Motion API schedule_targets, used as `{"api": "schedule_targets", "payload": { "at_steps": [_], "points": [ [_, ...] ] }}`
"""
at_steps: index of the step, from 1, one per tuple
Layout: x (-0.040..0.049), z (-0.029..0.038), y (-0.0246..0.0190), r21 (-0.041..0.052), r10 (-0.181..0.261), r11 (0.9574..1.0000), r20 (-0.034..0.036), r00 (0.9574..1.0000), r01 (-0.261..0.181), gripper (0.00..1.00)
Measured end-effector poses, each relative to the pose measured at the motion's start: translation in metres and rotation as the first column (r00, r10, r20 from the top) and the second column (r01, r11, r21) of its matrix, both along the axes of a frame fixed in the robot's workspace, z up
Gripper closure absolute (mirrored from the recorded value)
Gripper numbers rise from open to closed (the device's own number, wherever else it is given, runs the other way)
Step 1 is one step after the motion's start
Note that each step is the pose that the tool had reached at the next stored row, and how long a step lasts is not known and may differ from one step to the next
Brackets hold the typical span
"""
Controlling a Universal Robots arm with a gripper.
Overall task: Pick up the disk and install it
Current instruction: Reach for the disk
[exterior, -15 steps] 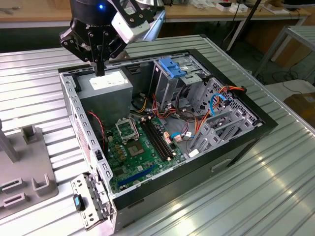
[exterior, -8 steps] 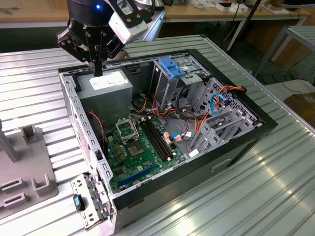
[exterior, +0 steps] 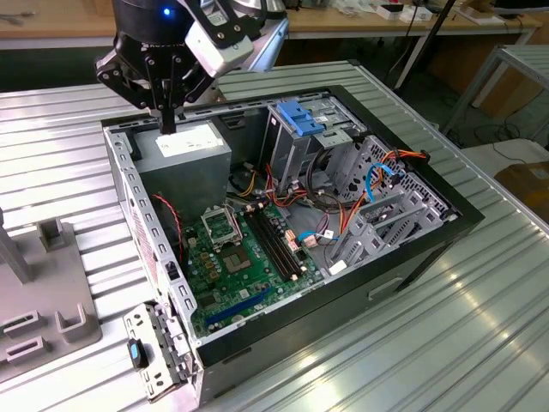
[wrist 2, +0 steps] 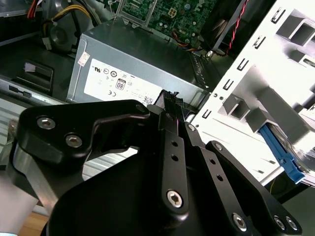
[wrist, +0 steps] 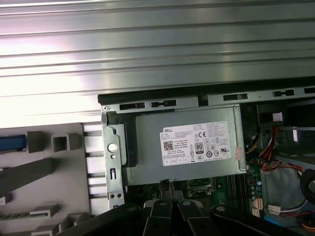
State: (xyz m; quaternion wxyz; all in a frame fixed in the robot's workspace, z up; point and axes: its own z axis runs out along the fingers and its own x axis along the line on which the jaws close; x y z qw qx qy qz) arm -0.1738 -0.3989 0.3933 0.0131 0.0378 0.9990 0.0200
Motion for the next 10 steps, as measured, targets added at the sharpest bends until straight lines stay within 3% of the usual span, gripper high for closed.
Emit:
{"api": "schedule_targets", "payload": {
  "at_steps": [10],
  "points": [
    [-0.0008,0.0000,0.0000,0.0000,0.000,1.0000,0.0000,1.0000,0.000,0.89]
  ]
}}
